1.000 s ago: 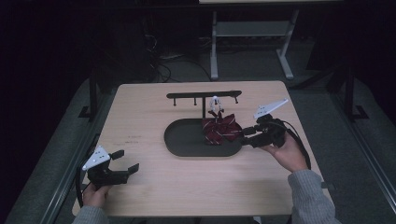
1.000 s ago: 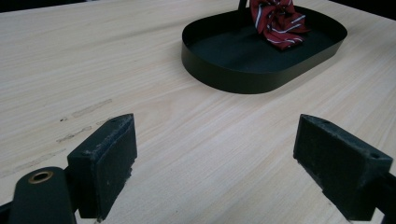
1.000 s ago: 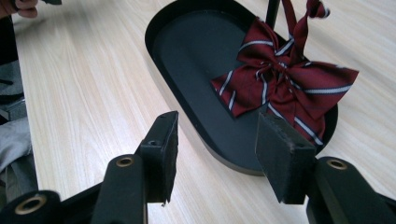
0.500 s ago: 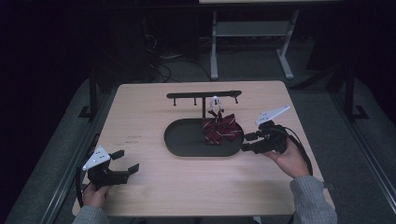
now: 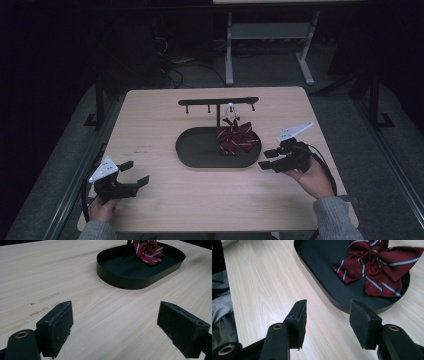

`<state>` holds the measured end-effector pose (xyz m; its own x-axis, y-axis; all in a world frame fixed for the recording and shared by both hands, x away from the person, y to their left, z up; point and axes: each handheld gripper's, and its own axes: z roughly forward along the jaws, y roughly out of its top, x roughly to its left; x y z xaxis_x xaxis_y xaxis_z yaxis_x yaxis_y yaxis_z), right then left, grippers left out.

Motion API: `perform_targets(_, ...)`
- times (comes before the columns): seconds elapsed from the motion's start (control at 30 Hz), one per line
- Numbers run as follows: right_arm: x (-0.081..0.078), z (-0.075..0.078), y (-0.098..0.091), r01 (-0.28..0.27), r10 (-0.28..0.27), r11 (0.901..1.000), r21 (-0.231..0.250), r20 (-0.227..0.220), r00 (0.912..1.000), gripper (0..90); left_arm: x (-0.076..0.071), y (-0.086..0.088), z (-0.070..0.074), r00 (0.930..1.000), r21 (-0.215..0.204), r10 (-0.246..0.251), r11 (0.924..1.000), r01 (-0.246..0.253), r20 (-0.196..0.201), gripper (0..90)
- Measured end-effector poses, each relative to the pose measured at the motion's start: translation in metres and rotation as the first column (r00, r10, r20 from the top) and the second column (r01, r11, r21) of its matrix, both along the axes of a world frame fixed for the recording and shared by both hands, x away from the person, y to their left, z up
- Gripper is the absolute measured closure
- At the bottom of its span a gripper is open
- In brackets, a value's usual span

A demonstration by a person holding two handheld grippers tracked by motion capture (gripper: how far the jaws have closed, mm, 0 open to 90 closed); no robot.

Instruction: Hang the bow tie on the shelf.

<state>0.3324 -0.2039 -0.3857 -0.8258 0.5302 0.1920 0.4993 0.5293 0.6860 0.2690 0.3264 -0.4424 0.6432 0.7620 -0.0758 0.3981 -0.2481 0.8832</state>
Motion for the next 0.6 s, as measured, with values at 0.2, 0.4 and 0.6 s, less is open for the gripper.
perform_targets(0.2, -0.008, -0.011, -0.006, 0.011, -0.011, 0.9999, 0.009, -0.004, 0.9999, 46.3, 0.000, -0.001, 0.000, 1.0000, 0.002, 0.001, 1.0000, -0.001, -0.003, 12.9)
perform_targets(0.4, -0.013, -0.022, -0.008, 0.008, -0.007, 0.9998, 0.020, -0.023, 0.9997, 44.9, 0.000, -0.001, 0.000, 1.0000, -0.003, 0.001, 1.0000, -0.001, -0.001, 12.9)
perform_targets(0.6, -0.022, -0.031, -0.009, 0.017, -0.016, 0.9996, 0.020, -0.026, 0.9995, 40.9, 0.000, -0.001, 0.000, 1.0000, 0.006, -0.001, 1.0000, 0.001, -0.001, 12.9)
